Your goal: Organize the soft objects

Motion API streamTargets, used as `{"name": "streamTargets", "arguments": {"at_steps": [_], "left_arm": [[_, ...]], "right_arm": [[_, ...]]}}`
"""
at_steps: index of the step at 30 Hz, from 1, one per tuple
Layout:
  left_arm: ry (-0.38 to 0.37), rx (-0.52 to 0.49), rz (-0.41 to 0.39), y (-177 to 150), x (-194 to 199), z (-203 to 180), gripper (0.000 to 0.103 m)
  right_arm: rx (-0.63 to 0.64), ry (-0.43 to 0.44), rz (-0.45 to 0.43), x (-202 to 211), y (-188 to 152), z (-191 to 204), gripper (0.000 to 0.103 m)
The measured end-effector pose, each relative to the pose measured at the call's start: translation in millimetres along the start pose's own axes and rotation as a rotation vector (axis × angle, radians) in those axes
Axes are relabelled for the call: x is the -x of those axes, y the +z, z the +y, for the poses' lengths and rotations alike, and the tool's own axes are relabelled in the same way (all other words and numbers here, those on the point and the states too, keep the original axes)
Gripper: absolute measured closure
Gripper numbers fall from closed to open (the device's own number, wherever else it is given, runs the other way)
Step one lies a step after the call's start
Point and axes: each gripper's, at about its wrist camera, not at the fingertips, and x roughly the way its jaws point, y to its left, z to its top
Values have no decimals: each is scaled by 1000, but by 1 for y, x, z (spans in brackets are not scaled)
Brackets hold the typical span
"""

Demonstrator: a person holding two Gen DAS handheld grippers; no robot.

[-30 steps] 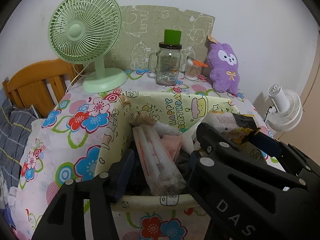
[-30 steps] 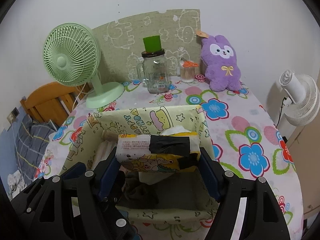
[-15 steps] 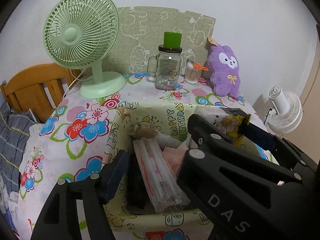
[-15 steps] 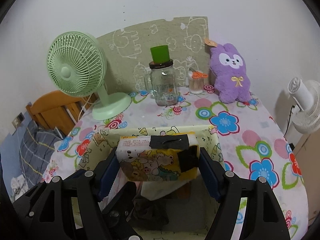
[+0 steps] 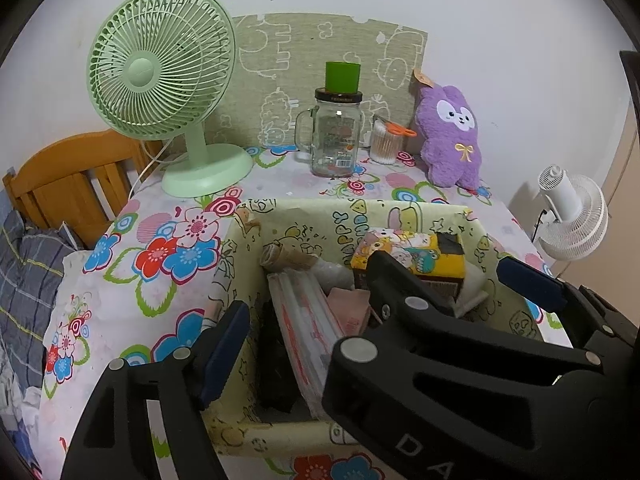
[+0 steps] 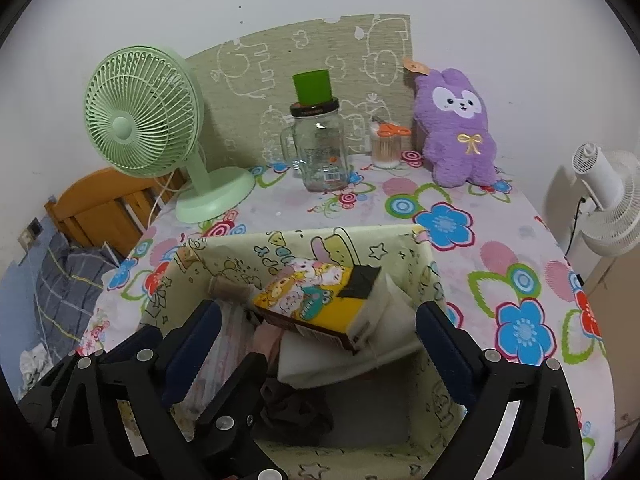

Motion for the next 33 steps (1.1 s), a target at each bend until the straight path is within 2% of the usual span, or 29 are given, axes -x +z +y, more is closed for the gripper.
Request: {"name": "streamTargets", "arguments": {"at_steps": [23,33], "left_arm": [[4,-51,-118,-17,75,-22,6],[17,-61,-158,-28,106,-21,3]], "right_arm": [[7,-53,-120,95,-19,-4,4],[-11,-64,-158,133,-34,-8,4]]}}
